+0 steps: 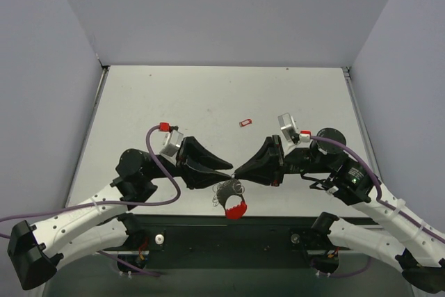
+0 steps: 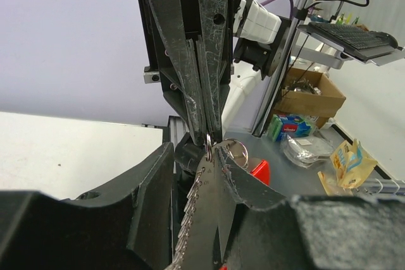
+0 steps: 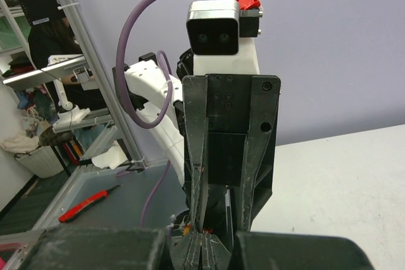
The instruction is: Put the keys on the keyring
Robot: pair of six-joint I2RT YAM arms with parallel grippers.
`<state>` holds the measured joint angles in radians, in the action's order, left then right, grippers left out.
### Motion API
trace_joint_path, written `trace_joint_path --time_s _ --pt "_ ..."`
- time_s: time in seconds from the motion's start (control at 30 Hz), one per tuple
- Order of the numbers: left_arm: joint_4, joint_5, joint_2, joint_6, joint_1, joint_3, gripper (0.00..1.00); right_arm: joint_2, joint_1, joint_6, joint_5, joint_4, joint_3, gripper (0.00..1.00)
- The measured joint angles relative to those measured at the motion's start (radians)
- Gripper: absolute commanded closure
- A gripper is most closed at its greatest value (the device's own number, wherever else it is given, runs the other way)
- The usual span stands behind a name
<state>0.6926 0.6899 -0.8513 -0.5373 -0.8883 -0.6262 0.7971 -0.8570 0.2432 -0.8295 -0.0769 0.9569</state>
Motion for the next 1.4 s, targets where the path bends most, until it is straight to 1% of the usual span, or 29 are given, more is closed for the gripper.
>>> trace_joint_path --time_s 0.17,0.53,0.93,1.03,1.07,1.2,1.3,1.33,1.37,1.4 --pt "-0.001 0.001 -0.007 -0.002 0.000 0.000 0.59 0.000 0.000 0.000 0.000 -0.010 0.000 1.00" --pt "-0.032 -0.001 -0.014 0.010 -0.017 -0.011 0.66 0.000 0.000 0.004 0.002 -0.010 -0.001 1.00" --pt "-0.058 -0.005 -0.030 0.027 -0.029 -0.031 0.69 0.004 0.000 0.011 0.002 -0.015 -0.008 1.00" --pt "-0.061 -0.004 -0.034 0.026 -0.033 -0.031 0.77 0.003 0.000 0.011 0.003 -0.017 -0.013 1.00" --pt "-0.062 -0.003 -0.034 0.027 -0.035 -0.031 0.83 0.003 0.000 0.012 0.004 -0.016 -0.013 1.00" --pt "-0.069 -0.006 -0.034 0.033 -0.036 -0.033 1.00 -0.003 0.000 0.015 0.008 -0.017 -0.015 1.00" --pt "-0.072 -0.011 -0.034 0.045 -0.037 -0.034 1.00 -0.006 0.001 0.021 0.013 -0.018 -0.017 1.00" --pt "-0.074 -0.014 -0.034 0.050 -0.039 -0.035 1.00 -0.007 0.001 0.023 0.017 -0.017 -0.017 0.98" --pt "-0.075 -0.019 -0.033 0.052 -0.040 -0.035 1.00 -0.008 0.001 0.023 0.020 -0.017 -0.017 0.93" --pt "-0.076 -0.024 -0.033 0.053 -0.040 -0.035 1.00 -0.010 0.001 0.024 0.027 -0.017 -0.018 0.78"
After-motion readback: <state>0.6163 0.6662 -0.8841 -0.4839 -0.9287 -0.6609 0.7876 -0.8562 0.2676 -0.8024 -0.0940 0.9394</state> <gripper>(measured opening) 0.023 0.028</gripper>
